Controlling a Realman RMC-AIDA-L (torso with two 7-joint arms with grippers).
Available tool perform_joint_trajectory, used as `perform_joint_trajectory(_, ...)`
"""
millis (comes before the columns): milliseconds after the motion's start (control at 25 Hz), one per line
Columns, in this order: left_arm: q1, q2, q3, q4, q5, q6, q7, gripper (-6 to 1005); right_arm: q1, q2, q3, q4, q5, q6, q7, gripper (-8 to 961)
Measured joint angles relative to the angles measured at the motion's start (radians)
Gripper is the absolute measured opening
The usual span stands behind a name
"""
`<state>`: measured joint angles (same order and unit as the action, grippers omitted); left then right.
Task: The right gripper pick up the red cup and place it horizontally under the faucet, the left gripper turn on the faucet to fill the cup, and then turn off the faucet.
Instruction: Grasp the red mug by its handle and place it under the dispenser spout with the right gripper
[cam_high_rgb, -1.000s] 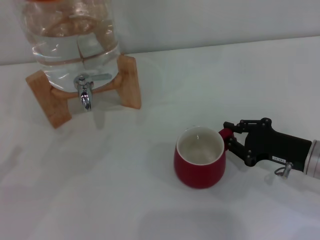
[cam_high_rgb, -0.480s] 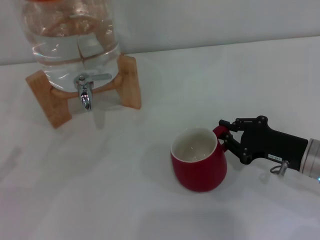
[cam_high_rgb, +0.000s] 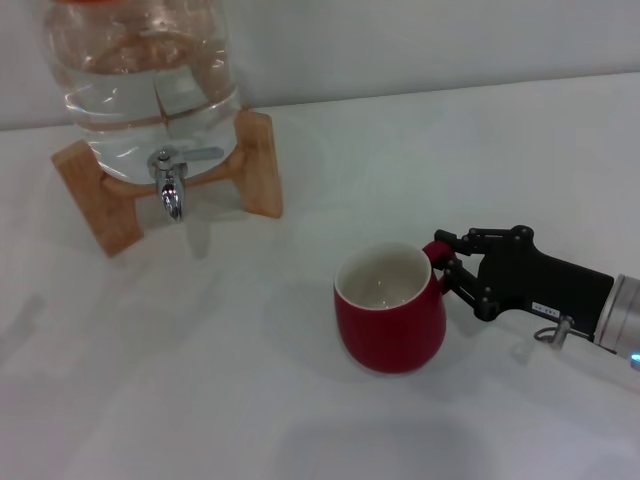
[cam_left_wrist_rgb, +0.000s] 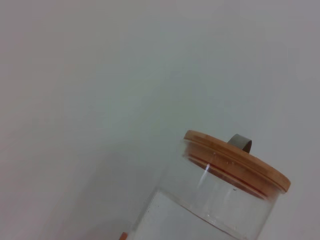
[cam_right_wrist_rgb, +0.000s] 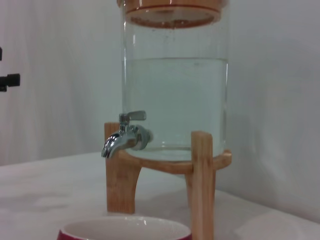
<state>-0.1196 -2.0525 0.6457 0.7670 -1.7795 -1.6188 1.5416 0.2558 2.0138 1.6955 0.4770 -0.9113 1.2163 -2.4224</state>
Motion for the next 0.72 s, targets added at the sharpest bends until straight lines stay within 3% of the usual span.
perform_joint_trajectory(720, 0.001, 0.001, 0.001, 0.001, 0.006, -0.014, 0.001, 876, 0.075, 0.000, -0.257, 0.015, 0.247, -0.161, -0.037, 172)
